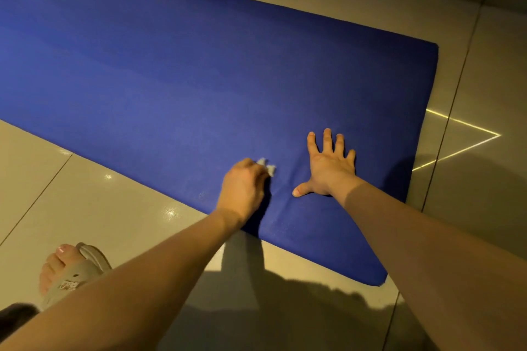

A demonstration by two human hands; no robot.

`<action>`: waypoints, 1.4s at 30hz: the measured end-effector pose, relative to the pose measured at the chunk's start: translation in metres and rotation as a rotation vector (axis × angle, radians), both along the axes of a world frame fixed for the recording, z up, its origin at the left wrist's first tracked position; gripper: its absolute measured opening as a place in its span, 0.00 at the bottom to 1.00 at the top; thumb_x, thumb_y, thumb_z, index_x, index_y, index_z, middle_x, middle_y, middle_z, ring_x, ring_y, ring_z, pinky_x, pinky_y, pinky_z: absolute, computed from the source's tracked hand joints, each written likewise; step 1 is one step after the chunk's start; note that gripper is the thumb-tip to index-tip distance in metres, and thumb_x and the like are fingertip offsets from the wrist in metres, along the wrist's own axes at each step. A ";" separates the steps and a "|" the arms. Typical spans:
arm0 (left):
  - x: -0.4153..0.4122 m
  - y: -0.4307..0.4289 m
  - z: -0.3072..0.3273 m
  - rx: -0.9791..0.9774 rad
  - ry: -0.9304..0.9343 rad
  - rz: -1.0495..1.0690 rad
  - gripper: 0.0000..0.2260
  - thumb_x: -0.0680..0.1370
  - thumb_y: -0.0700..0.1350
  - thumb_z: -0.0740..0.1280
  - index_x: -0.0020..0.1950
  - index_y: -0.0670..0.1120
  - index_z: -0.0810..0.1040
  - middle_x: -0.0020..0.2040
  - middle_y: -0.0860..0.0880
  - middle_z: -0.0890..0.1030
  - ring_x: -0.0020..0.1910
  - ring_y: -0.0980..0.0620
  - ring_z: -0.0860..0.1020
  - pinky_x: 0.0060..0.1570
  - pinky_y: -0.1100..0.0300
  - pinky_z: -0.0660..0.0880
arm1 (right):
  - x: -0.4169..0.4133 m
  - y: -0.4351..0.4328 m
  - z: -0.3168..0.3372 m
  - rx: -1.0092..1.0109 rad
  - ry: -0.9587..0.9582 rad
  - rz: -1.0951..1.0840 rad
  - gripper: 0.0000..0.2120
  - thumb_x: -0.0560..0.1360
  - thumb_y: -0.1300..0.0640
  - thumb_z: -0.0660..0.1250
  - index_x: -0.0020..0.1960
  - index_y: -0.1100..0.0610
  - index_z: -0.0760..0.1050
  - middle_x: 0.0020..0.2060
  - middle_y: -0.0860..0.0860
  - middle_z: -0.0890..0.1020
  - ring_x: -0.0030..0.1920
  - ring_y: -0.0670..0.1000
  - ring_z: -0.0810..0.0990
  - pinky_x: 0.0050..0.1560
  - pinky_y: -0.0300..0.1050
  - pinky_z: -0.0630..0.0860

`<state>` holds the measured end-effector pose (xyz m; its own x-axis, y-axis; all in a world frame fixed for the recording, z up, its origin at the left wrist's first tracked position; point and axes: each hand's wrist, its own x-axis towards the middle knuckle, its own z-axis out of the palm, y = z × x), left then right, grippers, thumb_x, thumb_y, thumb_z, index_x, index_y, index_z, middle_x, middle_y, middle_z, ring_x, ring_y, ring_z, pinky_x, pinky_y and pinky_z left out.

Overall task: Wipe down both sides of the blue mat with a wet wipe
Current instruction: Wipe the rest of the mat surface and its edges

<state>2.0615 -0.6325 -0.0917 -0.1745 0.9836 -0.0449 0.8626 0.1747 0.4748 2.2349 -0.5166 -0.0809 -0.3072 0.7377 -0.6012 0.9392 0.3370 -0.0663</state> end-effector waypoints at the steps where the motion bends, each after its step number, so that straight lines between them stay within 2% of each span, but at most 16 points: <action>1: 0.010 -0.001 0.001 -0.002 0.011 -0.106 0.12 0.83 0.47 0.65 0.46 0.43 0.84 0.44 0.42 0.80 0.41 0.40 0.78 0.40 0.52 0.76 | 0.000 0.000 -0.001 0.004 0.002 0.004 0.70 0.61 0.28 0.76 0.80 0.51 0.30 0.80 0.59 0.34 0.79 0.67 0.36 0.75 0.70 0.50; 4: 0.007 0.007 0.001 0.037 0.054 -0.287 0.07 0.81 0.43 0.67 0.51 0.42 0.83 0.46 0.43 0.79 0.43 0.41 0.78 0.39 0.54 0.74 | 0.001 0.000 -0.002 0.018 -0.003 0.012 0.70 0.61 0.27 0.75 0.80 0.51 0.30 0.80 0.59 0.35 0.79 0.67 0.37 0.75 0.70 0.51; 6: -0.011 0.016 0.003 0.041 0.093 -0.278 0.07 0.79 0.40 0.68 0.55 0.43 0.82 0.48 0.43 0.80 0.46 0.41 0.78 0.41 0.53 0.74 | 0.002 0.000 -0.003 0.015 -0.001 0.010 0.70 0.61 0.27 0.75 0.80 0.51 0.30 0.80 0.59 0.34 0.79 0.67 0.37 0.76 0.70 0.51; 9: -0.058 0.033 0.005 0.002 0.080 0.082 0.06 0.79 0.39 0.64 0.52 0.45 0.80 0.52 0.43 0.81 0.48 0.40 0.78 0.45 0.51 0.74 | 0.001 0.000 -0.003 0.013 -0.004 0.010 0.70 0.61 0.27 0.75 0.80 0.51 0.30 0.80 0.59 0.34 0.79 0.67 0.36 0.76 0.69 0.50; 11: -0.089 0.039 0.003 -0.082 0.050 0.358 0.06 0.81 0.41 0.63 0.53 0.44 0.80 0.52 0.42 0.82 0.47 0.40 0.79 0.43 0.51 0.74 | 0.001 0.000 -0.003 0.012 -0.007 0.012 0.70 0.61 0.27 0.75 0.80 0.51 0.30 0.80 0.59 0.34 0.79 0.67 0.36 0.76 0.69 0.50; 13: -0.093 0.038 0.003 -0.110 0.017 0.448 0.07 0.80 0.42 0.65 0.53 0.44 0.82 0.51 0.43 0.83 0.47 0.40 0.81 0.42 0.53 0.74 | 0.000 0.000 -0.002 0.006 -0.005 0.016 0.70 0.61 0.27 0.75 0.80 0.51 0.30 0.80 0.59 0.34 0.79 0.67 0.36 0.76 0.70 0.50; 16: -0.054 0.033 0.002 -0.073 -0.057 0.352 0.08 0.81 0.46 0.67 0.49 0.46 0.85 0.54 0.46 0.84 0.52 0.44 0.82 0.48 0.57 0.75 | 0.000 0.001 -0.002 0.005 -0.007 0.016 0.70 0.61 0.27 0.75 0.80 0.51 0.29 0.79 0.60 0.34 0.79 0.67 0.36 0.76 0.70 0.50; 19: -0.005 0.034 -0.002 -0.072 -0.087 0.148 0.08 0.81 0.46 0.67 0.50 0.46 0.85 0.52 0.47 0.82 0.50 0.45 0.80 0.47 0.60 0.70 | 0.001 0.002 -0.002 -0.013 0.000 0.014 0.70 0.61 0.28 0.75 0.80 0.51 0.28 0.79 0.60 0.33 0.78 0.67 0.35 0.76 0.70 0.49; 22: 0.020 0.041 0.003 -0.083 -0.101 -0.118 0.08 0.81 0.44 0.65 0.46 0.45 0.83 0.47 0.48 0.80 0.45 0.47 0.78 0.46 0.52 0.76 | 0.002 0.002 -0.003 -0.009 0.000 0.019 0.70 0.62 0.27 0.75 0.80 0.51 0.28 0.79 0.60 0.32 0.79 0.67 0.35 0.75 0.71 0.49; 24: 0.011 0.048 0.009 -0.081 -0.049 -0.264 0.07 0.80 0.42 0.64 0.46 0.44 0.80 0.46 0.47 0.79 0.45 0.46 0.76 0.44 0.51 0.75 | 0.002 0.002 -0.002 -0.011 -0.002 0.022 0.70 0.62 0.27 0.74 0.80 0.51 0.28 0.79 0.59 0.32 0.79 0.67 0.35 0.75 0.70 0.49; 26: -0.014 0.052 0.009 -0.077 0.024 -0.237 0.06 0.79 0.41 0.65 0.48 0.45 0.82 0.48 0.46 0.79 0.48 0.44 0.77 0.45 0.56 0.72 | 0.002 0.001 -0.001 -0.016 -0.005 0.022 0.70 0.62 0.27 0.74 0.80 0.51 0.28 0.79 0.60 0.33 0.79 0.67 0.35 0.76 0.70 0.49; 31: -0.095 0.051 0.002 -0.101 0.105 0.322 0.07 0.81 0.41 0.63 0.48 0.44 0.81 0.52 0.43 0.80 0.48 0.41 0.79 0.43 0.53 0.72 | 0.002 0.001 0.000 -0.010 -0.014 0.027 0.70 0.62 0.27 0.74 0.80 0.52 0.28 0.79 0.60 0.33 0.79 0.68 0.36 0.76 0.70 0.49; 33: -0.086 0.050 0.003 -0.106 0.100 0.402 0.08 0.82 0.43 0.64 0.49 0.42 0.81 0.50 0.42 0.81 0.46 0.39 0.79 0.42 0.52 0.71 | 0.001 0.000 0.000 -0.009 -0.013 0.027 0.70 0.61 0.27 0.74 0.80 0.52 0.28 0.79 0.60 0.33 0.79 0.68 0.36 0.76 0.70 0.49; 35: -0.058 0.048 0.003 -0.062 0.030 0.364 0.08 0.81 0.43 0.65 0.48 0.43 0.82 0.49 0.42 0.82 0.45 0.40 0.80 0.43 0.52 0.74 | 0.001 0.000 0.000 -0.005 -0.010 0.025 0.71 0.61 0.27 0.75 0.80 0.52 0.28 0.79 0.61 0.33 0.79 0.68 0.36 0.76 0.70 0.49; 39: 0.009 0.048 -0.006 -0.031 -0.108 0.122 0.07 0.80 0.42 0.67 0.47 0.44 0.84 0.47 0.44 0.81 0.45 0.42 0.79 0.45 0.55 0.75 | 0.001 0.002 -0.002 -0.007 -0.008 0.025 0.71 0.60 0.27 0.75 0.80 0.52 0.28 0.79 0.60 0.33 0.79 0.68 0.36 0.75 0.71 0.50; 42: 0.028 0.053 -0.004 -0.024 -0.117 -0.084 0.07 0.80 0.41 0.65 0.48 0.42 0.83 0.46 0.46 0.79 0.44 0.45 0.78 0.41 0.54 0.74 | 0.001 0.002 -0.001 0.021 -0.015 0.026 0.71 0.59 0.25 0.74 0.80 0.51 0.29 0.80 0.60 0.35 0.79 0.67 0.38 0.75 0.70 0.52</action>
<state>2.0892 -0.5795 -0.0955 -0.0836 0.9930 -0.0837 0.8135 0.1165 0.5698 2.2362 -0.5147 -0.0820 -0.3178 0.7421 -0.5901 0.9308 0.3627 -0.0451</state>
